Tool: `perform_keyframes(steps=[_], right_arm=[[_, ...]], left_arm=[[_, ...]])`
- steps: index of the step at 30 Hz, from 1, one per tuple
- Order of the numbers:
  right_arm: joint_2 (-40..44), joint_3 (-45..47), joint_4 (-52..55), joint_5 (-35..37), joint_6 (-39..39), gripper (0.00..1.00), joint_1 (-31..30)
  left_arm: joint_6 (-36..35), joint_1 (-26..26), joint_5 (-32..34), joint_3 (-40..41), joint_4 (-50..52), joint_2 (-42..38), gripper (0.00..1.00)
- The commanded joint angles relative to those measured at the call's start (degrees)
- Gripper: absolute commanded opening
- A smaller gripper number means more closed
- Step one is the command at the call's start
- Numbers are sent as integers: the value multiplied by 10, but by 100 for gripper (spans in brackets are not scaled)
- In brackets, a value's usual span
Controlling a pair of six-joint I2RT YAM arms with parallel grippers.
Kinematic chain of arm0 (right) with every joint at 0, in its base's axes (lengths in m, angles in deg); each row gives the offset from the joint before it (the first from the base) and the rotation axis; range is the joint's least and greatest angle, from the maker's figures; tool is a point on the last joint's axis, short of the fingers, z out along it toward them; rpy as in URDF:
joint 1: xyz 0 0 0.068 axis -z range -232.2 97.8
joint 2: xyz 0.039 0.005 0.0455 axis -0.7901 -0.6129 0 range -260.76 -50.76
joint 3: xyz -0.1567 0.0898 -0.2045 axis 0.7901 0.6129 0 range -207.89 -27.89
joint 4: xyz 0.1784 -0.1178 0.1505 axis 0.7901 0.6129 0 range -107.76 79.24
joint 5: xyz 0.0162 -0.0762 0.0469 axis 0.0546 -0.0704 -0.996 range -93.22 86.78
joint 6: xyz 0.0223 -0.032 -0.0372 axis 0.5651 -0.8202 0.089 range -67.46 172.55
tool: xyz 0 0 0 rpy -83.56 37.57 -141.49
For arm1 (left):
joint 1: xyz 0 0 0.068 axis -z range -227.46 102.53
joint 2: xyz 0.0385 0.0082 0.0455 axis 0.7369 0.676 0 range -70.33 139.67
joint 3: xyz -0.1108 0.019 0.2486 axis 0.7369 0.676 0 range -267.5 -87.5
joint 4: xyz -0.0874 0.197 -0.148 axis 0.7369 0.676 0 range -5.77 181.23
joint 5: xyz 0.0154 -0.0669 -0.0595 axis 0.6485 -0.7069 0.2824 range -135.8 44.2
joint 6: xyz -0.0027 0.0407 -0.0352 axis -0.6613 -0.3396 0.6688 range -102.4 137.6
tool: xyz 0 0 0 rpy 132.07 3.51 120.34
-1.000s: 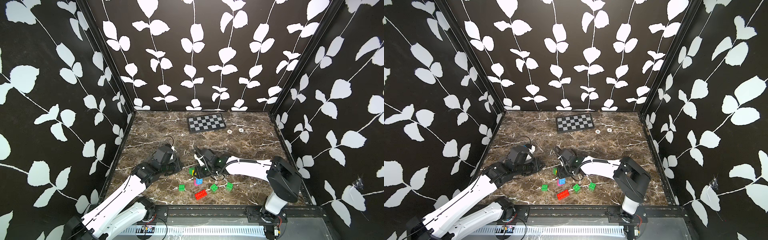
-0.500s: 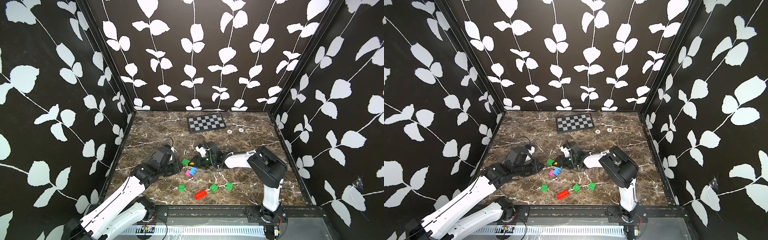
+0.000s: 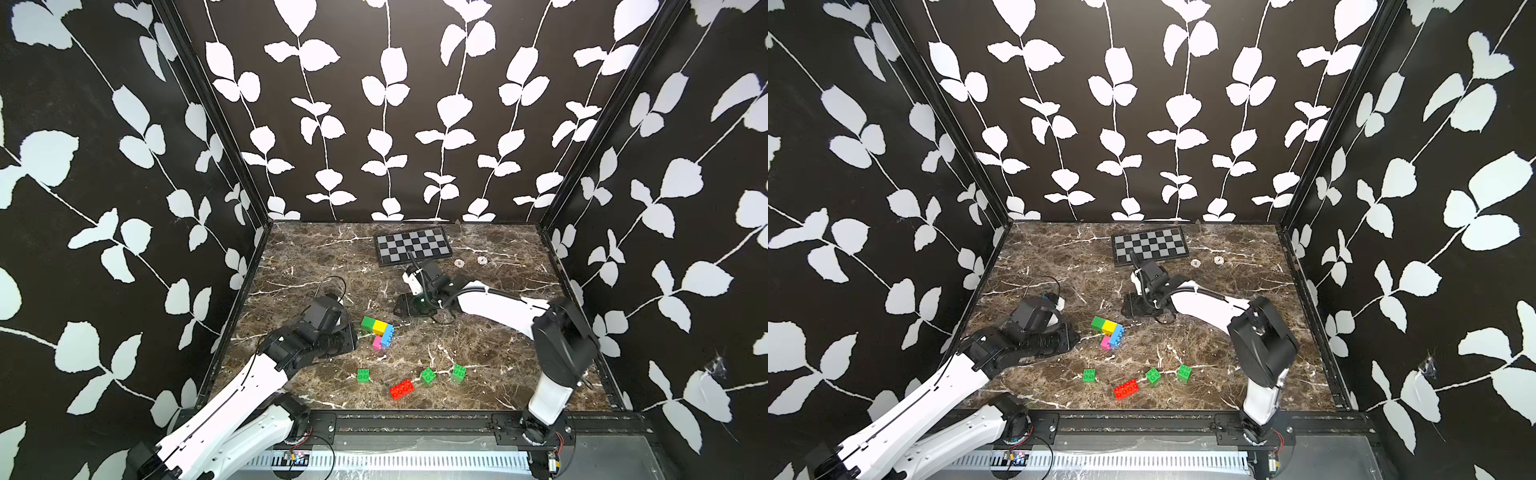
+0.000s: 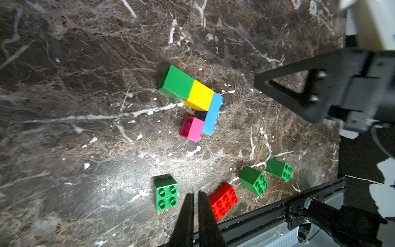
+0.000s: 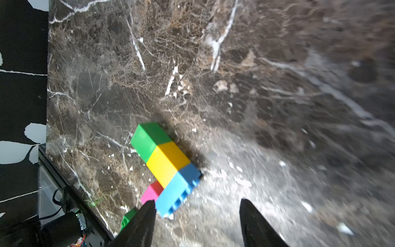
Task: Assemble the letter r with lego
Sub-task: Adjust the lego brick at the center of the board, then move the lego brick at the center of the board.
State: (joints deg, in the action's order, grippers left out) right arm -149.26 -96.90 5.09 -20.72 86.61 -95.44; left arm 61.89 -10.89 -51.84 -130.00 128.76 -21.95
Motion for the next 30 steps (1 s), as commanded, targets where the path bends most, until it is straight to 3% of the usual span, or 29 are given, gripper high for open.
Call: perform_keyframes(steps=[1,8,14,18,21,30], right_arm=[[52,49,56,22,-25,61,-11],[98,98,88,26,-75,57,-109],[73,56,112,27,-153,56,-181],[36,7,173,63,-218,62,-212],[17,-11,203,90,-259,73,-238],[-28,-28,244,111,-332,70,-276]], left_arm=[[-40,-3,40,-25,57,12,12],[-64,-3,56,-31,93,34,21],[-61,-2,47,-24,85,39,31],[-62,-3,47,-29,100,37,40],[-61,-3,64,-44,132,23,49],[-39,-3,127,-78,212,-70,65]])
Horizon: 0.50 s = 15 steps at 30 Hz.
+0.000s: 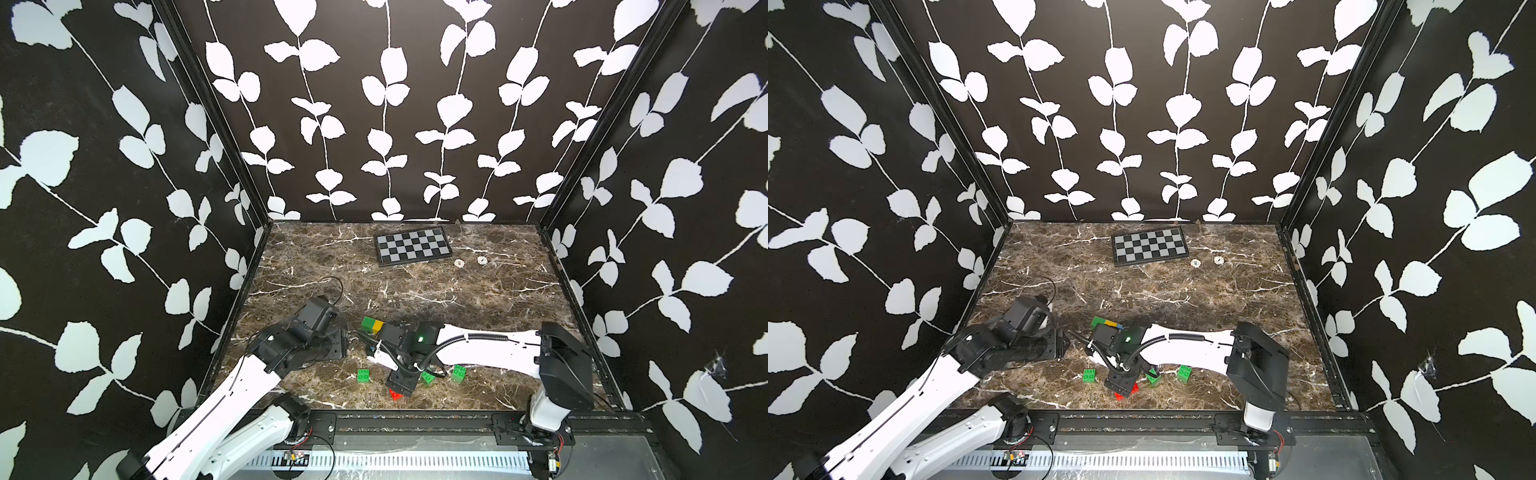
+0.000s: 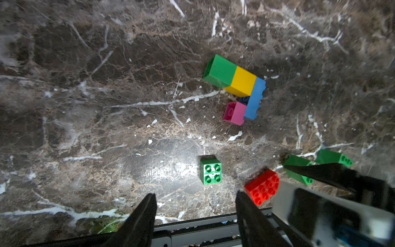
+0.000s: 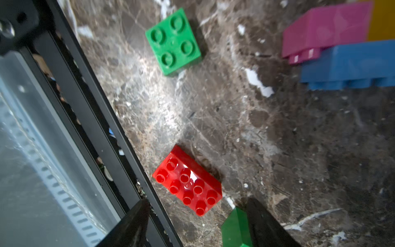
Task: Assemble the letter r with lego
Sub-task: Move the lego brick at the center of the board.
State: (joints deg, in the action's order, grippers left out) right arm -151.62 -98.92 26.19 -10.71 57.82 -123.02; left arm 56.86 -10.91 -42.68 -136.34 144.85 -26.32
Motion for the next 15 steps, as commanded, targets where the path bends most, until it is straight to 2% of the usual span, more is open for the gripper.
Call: perform_keyframes(steps=[1,7,15], right_arm=[[-6,-7,33,9,-47,69,0],[-7,4,33,-4,-58,68,-1],[-19,6,36,-18,-69,65,-10]], left_arm=[[16,-3,41,-13,55,-37,66],[38,-3,58,-1,70,-94,72],[48,-3,54,9,81,-107,73]])
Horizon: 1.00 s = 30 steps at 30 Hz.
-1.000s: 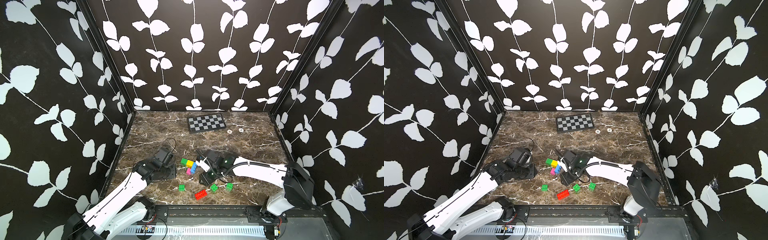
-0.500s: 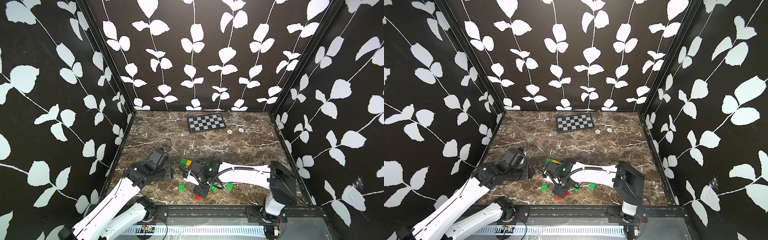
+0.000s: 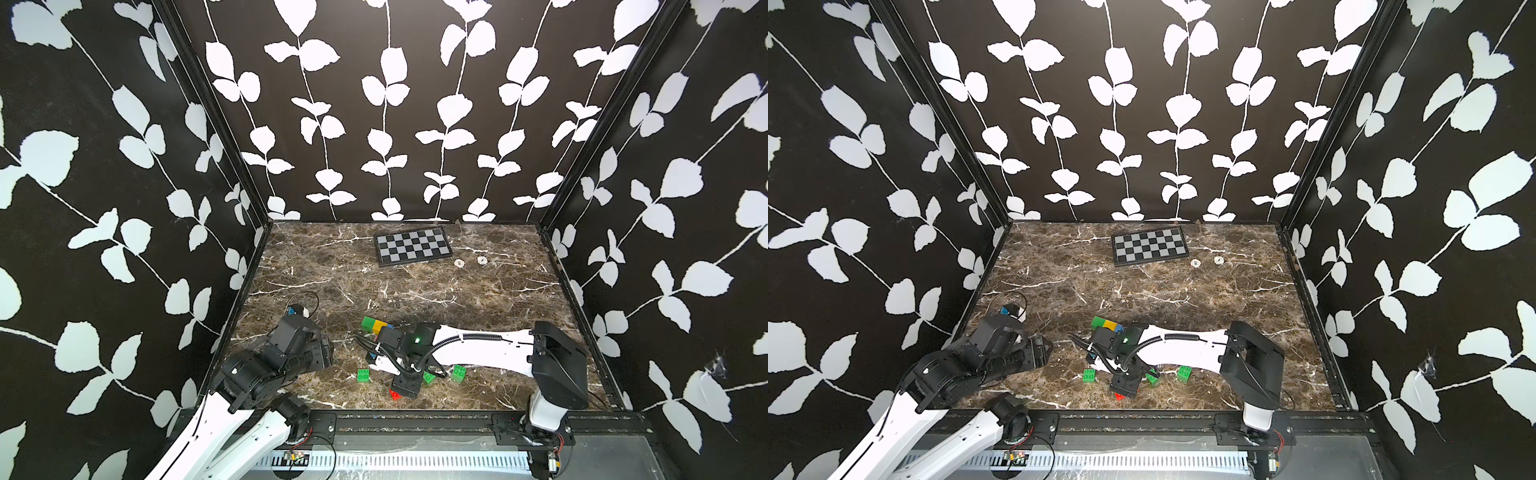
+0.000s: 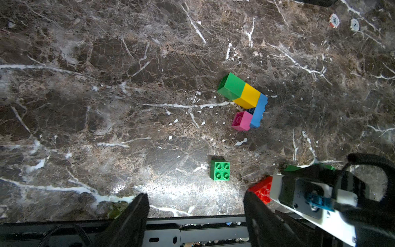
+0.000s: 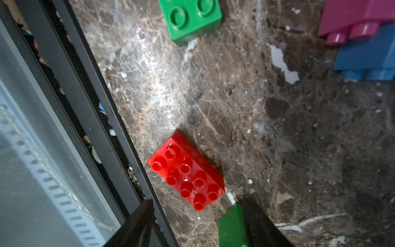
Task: Assemble the letter r with lego
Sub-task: Move the lego brick at the center of the board.
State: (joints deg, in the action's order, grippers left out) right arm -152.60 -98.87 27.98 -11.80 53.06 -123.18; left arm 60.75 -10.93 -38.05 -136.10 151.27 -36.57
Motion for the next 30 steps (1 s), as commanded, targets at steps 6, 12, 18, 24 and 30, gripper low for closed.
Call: perform_keyframes(steps=[6,12,18,24,30], right_arm=[[-35,-9,31,17,-32,62,-25],[-69,-32,47,51,-37,56,-36],[-90,-38,35,89,-18,40,-35],[-103,-73,39,111,5,30,-27],[-113,-107,52,106,37,41,0]], left_arm=[[14,-3,8,7,14,-8,73],[16,-3,6,9,14,-11,73],[18,-3,4,9,15,-12,74],[16,-3,8,8,17,-15,74],[19,-3,-2,15,2,-11,74]])
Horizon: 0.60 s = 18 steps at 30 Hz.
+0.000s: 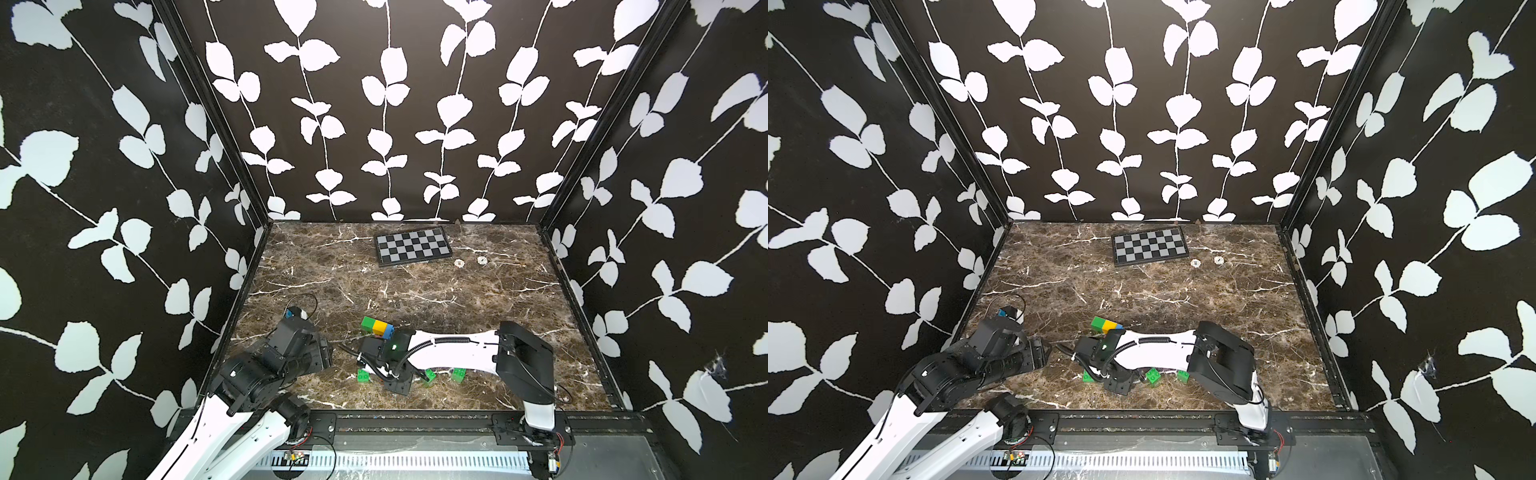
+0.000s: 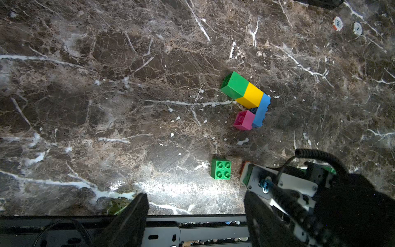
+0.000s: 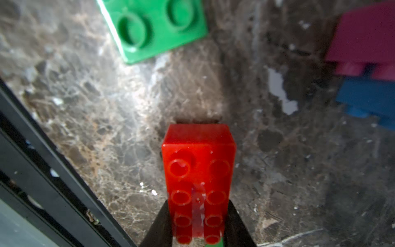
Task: Assemble the letter r with lego
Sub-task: Move the lego brick at the center of the board.
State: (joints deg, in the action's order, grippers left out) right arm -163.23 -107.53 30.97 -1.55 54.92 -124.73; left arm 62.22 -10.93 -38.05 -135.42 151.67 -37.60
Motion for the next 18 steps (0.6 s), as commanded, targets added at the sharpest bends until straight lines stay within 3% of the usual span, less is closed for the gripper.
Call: perform_keyframes(steps=[1,5,9,18], right_arm=[[-6,-25,23,-7,21,44,19],[12,-38,24,-25,47,57,27],[37,-45,40,-23,82,64,32],[91,-16,117,44,220,65,46]], left_arm=[[4,-3,-3,8,-4,2,74],[-5,-4,-6,3,-6,15,74],[-17,-3,-8,-4,-9,38,74],[-28,-2,-52,2,-67,88,74]])
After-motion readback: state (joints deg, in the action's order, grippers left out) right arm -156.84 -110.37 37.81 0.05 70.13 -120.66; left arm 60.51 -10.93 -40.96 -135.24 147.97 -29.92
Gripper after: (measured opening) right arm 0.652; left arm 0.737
